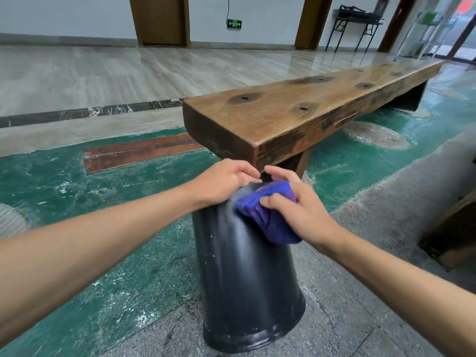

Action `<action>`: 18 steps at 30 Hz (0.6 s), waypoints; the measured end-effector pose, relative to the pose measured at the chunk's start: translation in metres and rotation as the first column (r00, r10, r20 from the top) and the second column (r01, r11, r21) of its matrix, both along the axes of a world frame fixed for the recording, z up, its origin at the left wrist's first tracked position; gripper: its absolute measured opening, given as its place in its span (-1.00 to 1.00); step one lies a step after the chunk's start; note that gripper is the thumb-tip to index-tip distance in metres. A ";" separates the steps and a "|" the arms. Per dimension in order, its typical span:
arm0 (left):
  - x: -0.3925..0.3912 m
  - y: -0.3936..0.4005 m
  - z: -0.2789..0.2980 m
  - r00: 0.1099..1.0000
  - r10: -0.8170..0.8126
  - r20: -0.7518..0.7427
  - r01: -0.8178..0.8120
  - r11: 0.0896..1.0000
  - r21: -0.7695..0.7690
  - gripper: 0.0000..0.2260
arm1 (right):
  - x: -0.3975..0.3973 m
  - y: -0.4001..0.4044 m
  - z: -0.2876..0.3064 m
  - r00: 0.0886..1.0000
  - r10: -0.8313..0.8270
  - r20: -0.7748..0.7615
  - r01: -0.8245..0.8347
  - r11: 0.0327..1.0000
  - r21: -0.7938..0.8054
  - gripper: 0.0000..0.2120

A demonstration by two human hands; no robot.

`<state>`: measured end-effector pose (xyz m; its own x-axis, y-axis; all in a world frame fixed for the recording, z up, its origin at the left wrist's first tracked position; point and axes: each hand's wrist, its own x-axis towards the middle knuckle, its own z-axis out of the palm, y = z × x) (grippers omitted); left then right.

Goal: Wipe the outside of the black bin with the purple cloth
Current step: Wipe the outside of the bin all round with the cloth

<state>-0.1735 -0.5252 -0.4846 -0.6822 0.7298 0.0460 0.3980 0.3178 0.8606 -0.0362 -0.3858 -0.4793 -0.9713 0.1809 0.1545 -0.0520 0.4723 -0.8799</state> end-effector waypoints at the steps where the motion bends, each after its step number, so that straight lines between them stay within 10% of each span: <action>1: 0.008 0.003 0.000 0.998 0.037 -0.047 -0.035 0.998 0.056 -0.74 | -0.007 0.003 0.005 1.000 0.006 0.015 -0.005 0.999 -0.052 -0.77; 9: 0.016 -0.003 0.005 0.991 0.135 -0.004 -0.130 0.959 0.251 -0.81 | -0.012 0.025 -0.013 0.990 -0.042 0.131 0.065 0.983 -0.171 -0.65; 15: 0.001 -0.021 0.000 0.993 -0.065 -0.100 0.074 0.993 0.096 -0.87 | -0.005 0.053 -0.023 0.989 -0.129 0.073 0.148 0.902 -0.406 -0.77; 18: -0.006 -0.027 -0.005 0.987 -0.092 -0.135 0.094 0.996 0.005 -0.81 | 0.000 0.073 -0.025 0.980 -0.179 0.083 0.197 0.877 -0.437 -0.51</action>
